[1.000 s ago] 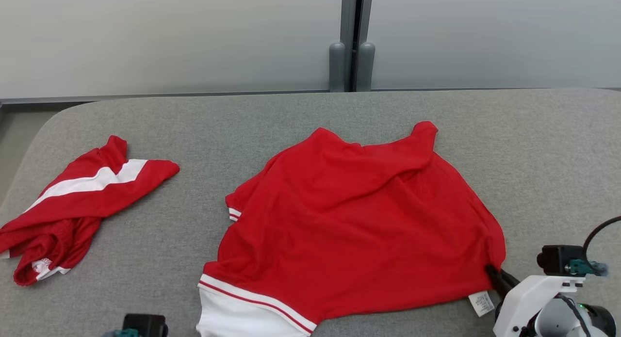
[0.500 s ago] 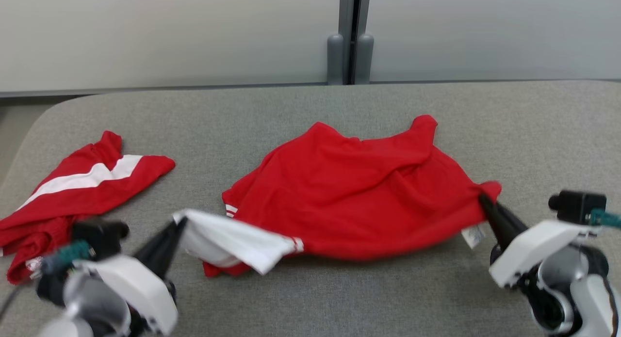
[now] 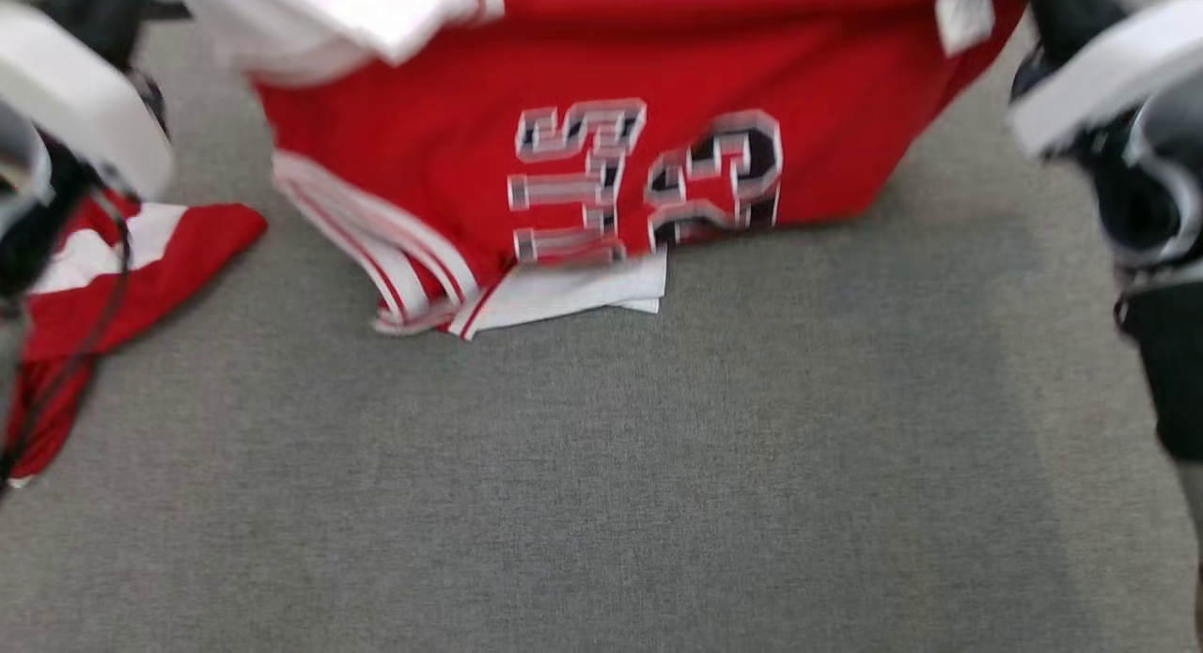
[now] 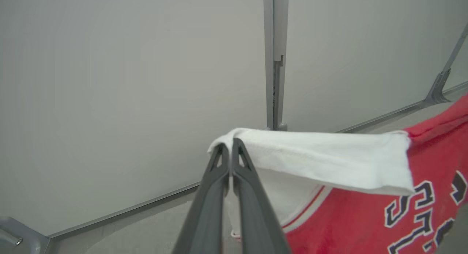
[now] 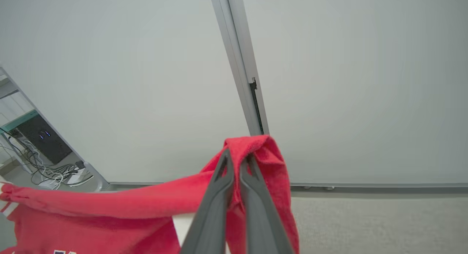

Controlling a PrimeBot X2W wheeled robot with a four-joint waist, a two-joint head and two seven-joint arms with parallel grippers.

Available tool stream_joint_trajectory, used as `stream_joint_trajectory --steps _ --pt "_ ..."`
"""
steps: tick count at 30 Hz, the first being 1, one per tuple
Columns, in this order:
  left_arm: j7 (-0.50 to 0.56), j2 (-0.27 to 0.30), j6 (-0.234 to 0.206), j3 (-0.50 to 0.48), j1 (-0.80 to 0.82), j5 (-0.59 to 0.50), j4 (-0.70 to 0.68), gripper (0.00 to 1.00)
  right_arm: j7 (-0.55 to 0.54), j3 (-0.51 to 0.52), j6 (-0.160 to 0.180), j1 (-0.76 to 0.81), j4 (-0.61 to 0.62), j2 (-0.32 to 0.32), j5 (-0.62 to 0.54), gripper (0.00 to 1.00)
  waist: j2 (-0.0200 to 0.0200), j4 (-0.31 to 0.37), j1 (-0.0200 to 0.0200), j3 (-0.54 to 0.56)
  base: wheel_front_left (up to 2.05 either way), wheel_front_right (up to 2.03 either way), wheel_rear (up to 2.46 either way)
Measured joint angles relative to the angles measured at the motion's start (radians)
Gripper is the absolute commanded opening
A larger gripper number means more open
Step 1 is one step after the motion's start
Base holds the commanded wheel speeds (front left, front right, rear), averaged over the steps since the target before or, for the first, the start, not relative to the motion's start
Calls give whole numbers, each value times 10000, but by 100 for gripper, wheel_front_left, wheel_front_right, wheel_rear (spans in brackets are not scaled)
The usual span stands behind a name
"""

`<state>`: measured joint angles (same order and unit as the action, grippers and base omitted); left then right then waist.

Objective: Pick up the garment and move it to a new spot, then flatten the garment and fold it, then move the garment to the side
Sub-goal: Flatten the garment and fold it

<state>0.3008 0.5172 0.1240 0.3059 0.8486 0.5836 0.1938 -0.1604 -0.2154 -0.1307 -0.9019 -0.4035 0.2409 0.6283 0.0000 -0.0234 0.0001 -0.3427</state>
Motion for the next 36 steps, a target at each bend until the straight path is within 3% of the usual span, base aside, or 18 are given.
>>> stream_joint_trajectory --steps 11,20,29,36 --pt "-1457 439 59 1831 5672 159 2874 0 1567 -201 0 -5187 -2445 -347 150 0 0 121 0 -2056 0 0 0" --pt "-2669 217 61 2614 8619 441 4821 0 2456 -518 0 -7646 -4105 -332 130 0 0 213 -1 -2559 0 0 0" --pt "-3279 38 61 3595 9810 1308 5743 0 2846 -1053 0 -8464 -4922 15 537 0 0 87 -1 -2401 0 0 0" --pt "-3129 311 61 4947 9180 2196 5818 0 2842 -1871 0 -7686 -5486 146 965 0 0 30 0 -2208 0 0 0"
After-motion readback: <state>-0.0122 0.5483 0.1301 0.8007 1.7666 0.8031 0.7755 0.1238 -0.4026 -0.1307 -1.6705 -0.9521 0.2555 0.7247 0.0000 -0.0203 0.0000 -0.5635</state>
